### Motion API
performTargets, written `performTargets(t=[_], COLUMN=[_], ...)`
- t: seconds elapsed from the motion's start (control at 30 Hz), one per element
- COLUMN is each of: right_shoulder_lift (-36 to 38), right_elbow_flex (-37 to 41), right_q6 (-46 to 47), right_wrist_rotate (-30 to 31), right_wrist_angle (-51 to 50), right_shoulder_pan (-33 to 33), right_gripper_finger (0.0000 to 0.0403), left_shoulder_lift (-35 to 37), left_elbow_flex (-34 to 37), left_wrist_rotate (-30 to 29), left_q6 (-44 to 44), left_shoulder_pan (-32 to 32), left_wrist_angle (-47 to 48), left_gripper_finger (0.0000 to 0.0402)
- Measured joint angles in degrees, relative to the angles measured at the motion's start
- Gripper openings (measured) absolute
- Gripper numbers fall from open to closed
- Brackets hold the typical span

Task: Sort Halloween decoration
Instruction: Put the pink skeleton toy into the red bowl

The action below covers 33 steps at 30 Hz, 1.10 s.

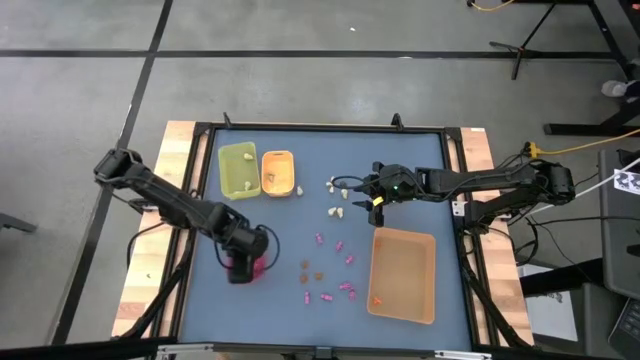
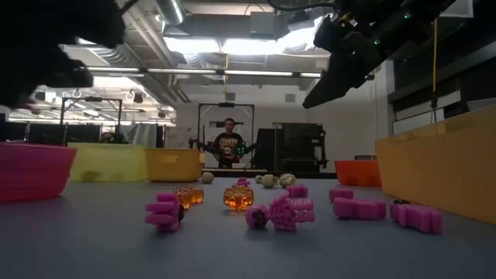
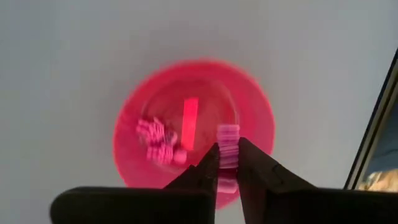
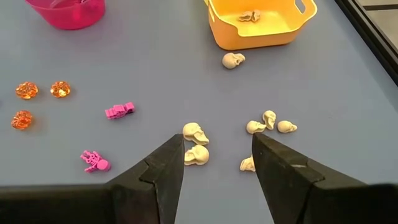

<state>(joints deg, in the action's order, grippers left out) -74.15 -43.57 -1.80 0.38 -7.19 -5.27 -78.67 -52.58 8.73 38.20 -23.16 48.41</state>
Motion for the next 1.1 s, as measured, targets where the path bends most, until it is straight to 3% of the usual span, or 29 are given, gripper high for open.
performTargets(t=[0.5, 0.7, 0.83, 0.97, 1.1], right_shoulder_lift=[0.00, 0.00, 0.00, 0.00, 0.00], right_elbow_flex=[0.00, 0.00, 0.00, -1.25, -4.53], right_q6=[1.32, 12.00, 13.76, 13.23, 13.09], right_wrist_rotate=[-0.10, -8.51, -12.39, -9.20, 0.41], right_wrist_angle=[0.18, 6.63, 13.78, 18.25, 17.80], right_shoulder_pan=[0.01, 0.09, 3.51, 9.95, 17.06], right_gripper_finger=[0.0186, 0.0186, 0.0186, 0.0186, 0.0186], left_shoulder_lift=[-0.13, -0.13, -0.13, -0.13, -0.13], left_elbow_flex=[0.00, 0.00, 0.00, 0.00, 0.00], left_wrist_rotate=[-7.43, -11.11, -11.23, -11.21, -11.23], left_q6=[2.25, 2.21, 2.20, 2.19, 0.13], left_shoulder_pan=[-2.56, -2.56, -2.53, -2.53, -2.50], left_wrist_angle=[2.59, 2.12, 1.93, 1.94, 1.92], left_gripper_finger=[0.0127, 0.0141, 0.0141, 0.0141, 0.0141])
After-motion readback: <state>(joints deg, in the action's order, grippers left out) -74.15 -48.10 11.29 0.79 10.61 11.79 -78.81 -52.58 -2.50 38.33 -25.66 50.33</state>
